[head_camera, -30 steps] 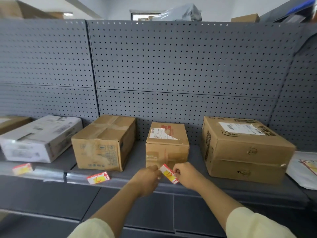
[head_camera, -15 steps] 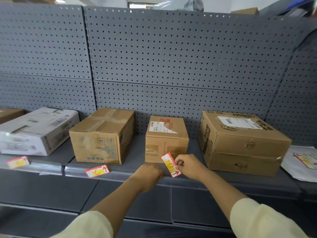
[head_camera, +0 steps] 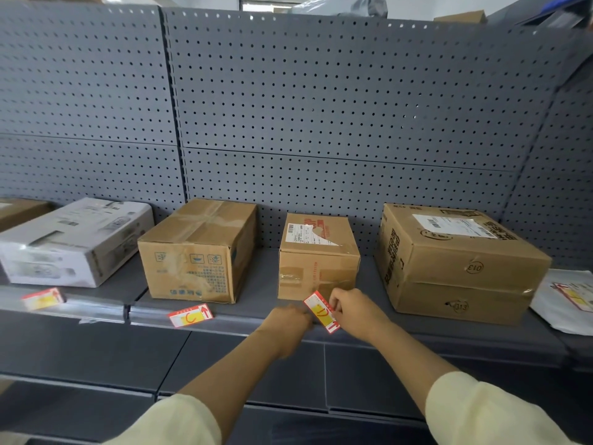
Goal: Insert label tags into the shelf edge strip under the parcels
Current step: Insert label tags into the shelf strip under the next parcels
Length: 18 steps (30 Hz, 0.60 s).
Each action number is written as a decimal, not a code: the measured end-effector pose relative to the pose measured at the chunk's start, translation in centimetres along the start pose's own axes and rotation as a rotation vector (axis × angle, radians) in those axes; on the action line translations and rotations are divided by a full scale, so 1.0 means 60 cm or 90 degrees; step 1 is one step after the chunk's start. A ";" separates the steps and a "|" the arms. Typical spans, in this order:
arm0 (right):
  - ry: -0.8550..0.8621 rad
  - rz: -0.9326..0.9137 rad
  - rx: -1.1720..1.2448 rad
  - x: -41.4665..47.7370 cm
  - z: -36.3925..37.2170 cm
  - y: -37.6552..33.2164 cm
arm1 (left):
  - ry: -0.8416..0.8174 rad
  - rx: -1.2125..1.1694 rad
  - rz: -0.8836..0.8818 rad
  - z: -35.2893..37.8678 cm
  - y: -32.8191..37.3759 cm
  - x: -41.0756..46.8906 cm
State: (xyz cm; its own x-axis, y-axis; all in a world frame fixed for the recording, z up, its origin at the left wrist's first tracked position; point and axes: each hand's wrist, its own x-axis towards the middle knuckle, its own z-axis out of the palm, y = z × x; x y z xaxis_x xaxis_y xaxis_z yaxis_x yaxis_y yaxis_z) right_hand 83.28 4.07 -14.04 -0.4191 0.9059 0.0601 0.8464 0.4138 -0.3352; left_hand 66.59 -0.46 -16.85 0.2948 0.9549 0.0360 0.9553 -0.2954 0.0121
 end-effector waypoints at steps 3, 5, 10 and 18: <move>0.000 0.005 -0.004 -0.003 0.002 -0.001 | -0.010 -0.009 -0.016 0.002 0.004 -0.003; 0.001 0.007 -0.005 -0.005 0.003 -0.002 | -0.009 -0.041 -0.032 0.002 0.007 -0.004; 0.017 0.009 0.005 -0.008 0.005 -0.007 | -0.027 -0.077 -0.065 -0.002 0.012 -0.005; 0.050 0.030 0.073 -0.012 0.012 -0.011 | -0.054 -0.105 -0.096 -0.007 0.018 -0.010</move>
State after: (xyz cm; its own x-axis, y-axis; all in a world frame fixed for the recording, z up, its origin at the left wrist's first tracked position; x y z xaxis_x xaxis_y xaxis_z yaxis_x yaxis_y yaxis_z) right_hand 82.80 3.06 -14.53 -0.3489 0.9303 0.1134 0.8195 0.3616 -0.4447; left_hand 67.46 -1.35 -16.42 0.1570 0.9856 -0.0629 0.9741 -0.1440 0.1745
